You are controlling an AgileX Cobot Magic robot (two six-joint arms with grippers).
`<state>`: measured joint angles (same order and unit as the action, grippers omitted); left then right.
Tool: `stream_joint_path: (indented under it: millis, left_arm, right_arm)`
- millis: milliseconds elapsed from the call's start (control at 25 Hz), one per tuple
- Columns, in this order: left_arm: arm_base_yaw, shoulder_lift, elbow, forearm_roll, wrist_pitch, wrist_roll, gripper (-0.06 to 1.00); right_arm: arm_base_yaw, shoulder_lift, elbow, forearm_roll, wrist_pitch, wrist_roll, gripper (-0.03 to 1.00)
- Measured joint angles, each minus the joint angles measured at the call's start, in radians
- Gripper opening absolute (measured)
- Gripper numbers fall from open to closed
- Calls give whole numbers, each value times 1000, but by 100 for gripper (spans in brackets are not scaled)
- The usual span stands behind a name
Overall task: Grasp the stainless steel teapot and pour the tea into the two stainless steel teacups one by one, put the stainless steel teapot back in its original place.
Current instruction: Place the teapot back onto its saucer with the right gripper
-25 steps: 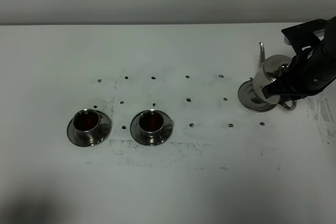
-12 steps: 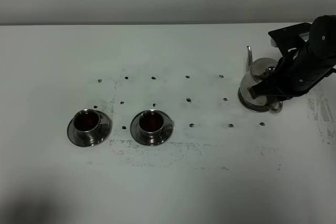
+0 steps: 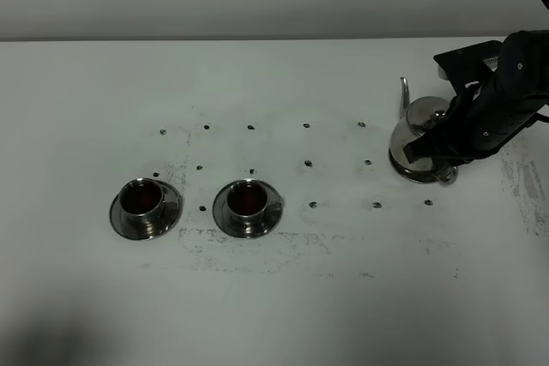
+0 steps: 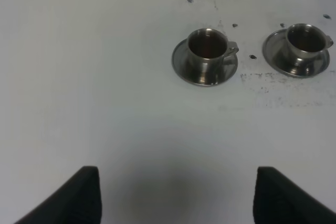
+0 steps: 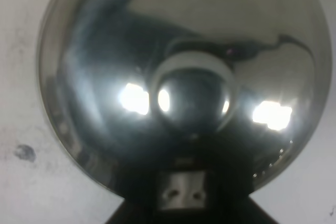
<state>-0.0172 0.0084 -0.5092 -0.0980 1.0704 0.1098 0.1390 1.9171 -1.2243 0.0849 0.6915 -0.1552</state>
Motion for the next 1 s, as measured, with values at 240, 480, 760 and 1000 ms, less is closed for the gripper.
stream_joint_path:
  millis: [240,480,760,1000]
  left_arm:
    - [0,0,0,0,0,0,58]
    - [0,0,0,0,0,0,58]
    - [0,0,0,0,0,0,58]
    - [0,0,0,0,0,0,58]
  right_arm:
    - [0,10,0,-1,-4,0,18]
    - [0,10,-4,-1,14,7,18]
    - [0,6,-7,-21,28,58,29]
    - [1,-45,-7,-43,30,60,47]
